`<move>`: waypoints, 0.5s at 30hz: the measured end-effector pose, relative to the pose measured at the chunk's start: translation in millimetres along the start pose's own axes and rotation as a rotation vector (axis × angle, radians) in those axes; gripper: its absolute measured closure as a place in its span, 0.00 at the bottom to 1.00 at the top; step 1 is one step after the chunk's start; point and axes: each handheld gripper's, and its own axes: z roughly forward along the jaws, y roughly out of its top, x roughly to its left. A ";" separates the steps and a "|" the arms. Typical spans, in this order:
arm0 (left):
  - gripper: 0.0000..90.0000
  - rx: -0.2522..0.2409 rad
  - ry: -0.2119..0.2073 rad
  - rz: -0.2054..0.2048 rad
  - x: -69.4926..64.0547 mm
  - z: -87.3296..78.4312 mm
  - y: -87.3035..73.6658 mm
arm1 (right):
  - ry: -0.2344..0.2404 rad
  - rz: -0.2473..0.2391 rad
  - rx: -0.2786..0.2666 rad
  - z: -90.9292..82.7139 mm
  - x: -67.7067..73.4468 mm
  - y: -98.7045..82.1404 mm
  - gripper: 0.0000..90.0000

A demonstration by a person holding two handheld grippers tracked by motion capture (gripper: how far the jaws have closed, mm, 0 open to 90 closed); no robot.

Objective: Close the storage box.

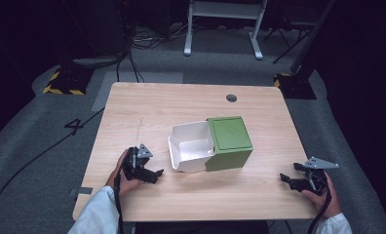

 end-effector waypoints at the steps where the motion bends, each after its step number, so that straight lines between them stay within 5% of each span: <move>1: 0.04 0.000 -0.001 0.005 -0.2 -0.7 1.0 | 0.000 0.000 0.000 0.0 0.0 0.0 0.20; 3: 0.17 -0.007 -0.009 0.017 -2.8 -1.7 2.5 | 0.003 -0.006 -0.001 0.5 -0.4 0.3 0.20; 5: 0.17 -0.011 -0.009 0.053 -5.6 -4.0 3.5 | 0.004 -0.006 -0.001 0.5 -0.4 0.3 0.20; 7: 0.18 -0.012 -0.062 0.082 -5.8 -7.4 2.0 | 0.004 -0.005 -0.001 0.5 -0.4 0.4 0.20; 15: 0.26 -0.109 0.009 0.026 0.5 -30.2 2.6 | 0.003 -0.003 0.000 1.0 -0.4 0.9 0.20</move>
